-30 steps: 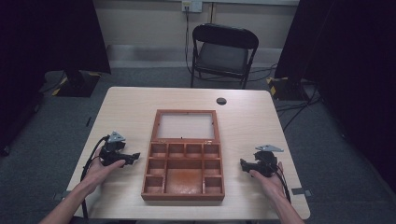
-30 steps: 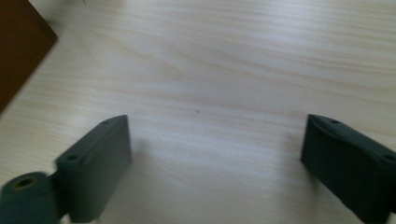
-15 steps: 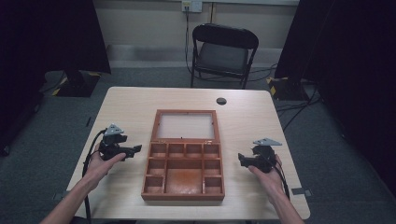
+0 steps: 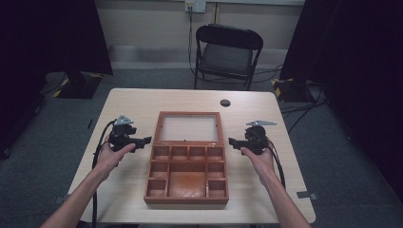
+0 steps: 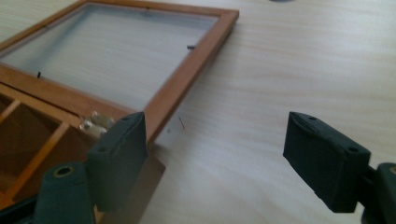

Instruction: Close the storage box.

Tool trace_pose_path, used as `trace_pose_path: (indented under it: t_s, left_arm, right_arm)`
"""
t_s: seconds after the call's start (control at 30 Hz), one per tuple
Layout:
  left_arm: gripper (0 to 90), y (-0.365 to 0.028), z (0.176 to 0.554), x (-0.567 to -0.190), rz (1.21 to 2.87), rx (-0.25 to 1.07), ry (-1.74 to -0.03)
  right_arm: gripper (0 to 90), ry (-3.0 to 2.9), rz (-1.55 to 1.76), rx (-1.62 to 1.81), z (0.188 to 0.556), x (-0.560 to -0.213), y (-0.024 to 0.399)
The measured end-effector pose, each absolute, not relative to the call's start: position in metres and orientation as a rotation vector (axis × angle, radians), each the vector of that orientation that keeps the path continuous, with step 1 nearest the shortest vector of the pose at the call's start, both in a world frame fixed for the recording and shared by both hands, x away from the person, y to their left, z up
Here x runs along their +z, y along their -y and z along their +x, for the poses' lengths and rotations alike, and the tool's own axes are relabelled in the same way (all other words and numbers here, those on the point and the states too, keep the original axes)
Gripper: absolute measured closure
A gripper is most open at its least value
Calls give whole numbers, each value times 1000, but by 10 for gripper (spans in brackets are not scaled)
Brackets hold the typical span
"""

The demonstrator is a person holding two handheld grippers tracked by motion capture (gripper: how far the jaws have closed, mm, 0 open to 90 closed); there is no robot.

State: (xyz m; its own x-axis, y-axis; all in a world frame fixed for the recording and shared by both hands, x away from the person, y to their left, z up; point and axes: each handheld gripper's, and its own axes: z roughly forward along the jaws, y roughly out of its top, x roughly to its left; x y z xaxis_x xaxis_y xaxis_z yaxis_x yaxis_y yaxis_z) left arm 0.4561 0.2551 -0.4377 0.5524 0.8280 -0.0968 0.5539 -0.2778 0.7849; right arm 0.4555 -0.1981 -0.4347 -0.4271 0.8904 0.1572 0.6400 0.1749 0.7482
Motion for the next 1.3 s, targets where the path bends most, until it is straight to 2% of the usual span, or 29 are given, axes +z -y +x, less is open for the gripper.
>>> trace_pose_path:
  t_s: [0.17, 0.3, 0.5, 0.77, 1.13, 1.3]
  left_arm:
    - [177, -244, 470, -431, 1996, 421, -1110]
    - [178, -237, 483, -425, 1948, 415, -1123]
    - [180, -228, 496, -438, 1960, 365, -1158]
    - [178, -226, 498, -458, 1971, 323, -1212]
    - [167, -222, 506, -468, 1985, 280, -1243]
    - [150, -220, 510, -474, 1935, 202, -1284]
  right_arm:
    - [206, -2148, 1405, 1112, 474, -425, 186]
    - [204, -2146, 1385, 1114, 493, -421, 174]
    - [207, -2185, 1379, 1109, 507, -433, 157]
    - [197, -2221, 1427, 1101, 513, -463, 145]
    - [164, -2210, 1489, 1119, 519, -471, 142]
    - [150, -2215, 1533, 1158, 520, -475, 135]
